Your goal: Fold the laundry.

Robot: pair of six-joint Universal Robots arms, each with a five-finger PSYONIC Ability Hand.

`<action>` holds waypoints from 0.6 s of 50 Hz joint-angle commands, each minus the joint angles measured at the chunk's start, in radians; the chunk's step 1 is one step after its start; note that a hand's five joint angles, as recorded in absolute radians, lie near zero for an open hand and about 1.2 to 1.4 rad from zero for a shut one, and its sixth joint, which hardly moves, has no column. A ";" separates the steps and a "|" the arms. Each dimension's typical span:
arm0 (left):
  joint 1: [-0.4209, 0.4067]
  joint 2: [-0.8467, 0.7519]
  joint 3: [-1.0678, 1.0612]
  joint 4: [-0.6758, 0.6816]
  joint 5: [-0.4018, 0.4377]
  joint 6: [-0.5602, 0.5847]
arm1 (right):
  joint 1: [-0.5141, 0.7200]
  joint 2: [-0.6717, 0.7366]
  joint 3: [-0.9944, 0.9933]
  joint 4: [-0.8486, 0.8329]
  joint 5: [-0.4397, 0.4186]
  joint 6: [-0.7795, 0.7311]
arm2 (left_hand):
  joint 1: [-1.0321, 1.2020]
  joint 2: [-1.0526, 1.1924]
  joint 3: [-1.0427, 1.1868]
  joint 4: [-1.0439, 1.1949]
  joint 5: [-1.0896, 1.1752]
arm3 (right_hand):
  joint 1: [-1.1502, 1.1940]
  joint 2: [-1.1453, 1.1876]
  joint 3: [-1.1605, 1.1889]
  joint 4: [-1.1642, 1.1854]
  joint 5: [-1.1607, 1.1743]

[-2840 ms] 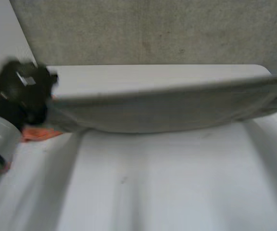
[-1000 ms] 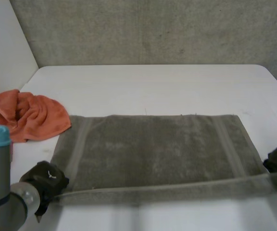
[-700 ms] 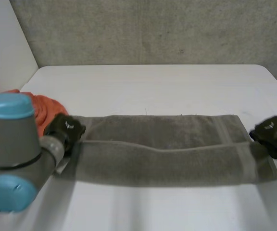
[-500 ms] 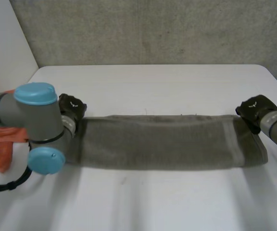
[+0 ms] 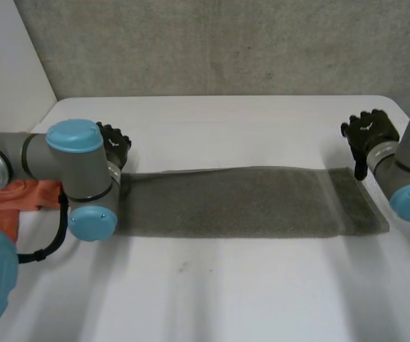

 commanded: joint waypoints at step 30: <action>0.123 0.231 -0.358 0.068 0.207 -0.110 | -0.173 -0.387 0.638 0.024 -0.323 0.079 | -0.024 -0.026 -0.034 -0.028 -0.041 | -0.024 -0.040 -0.035 -0.055 -0.063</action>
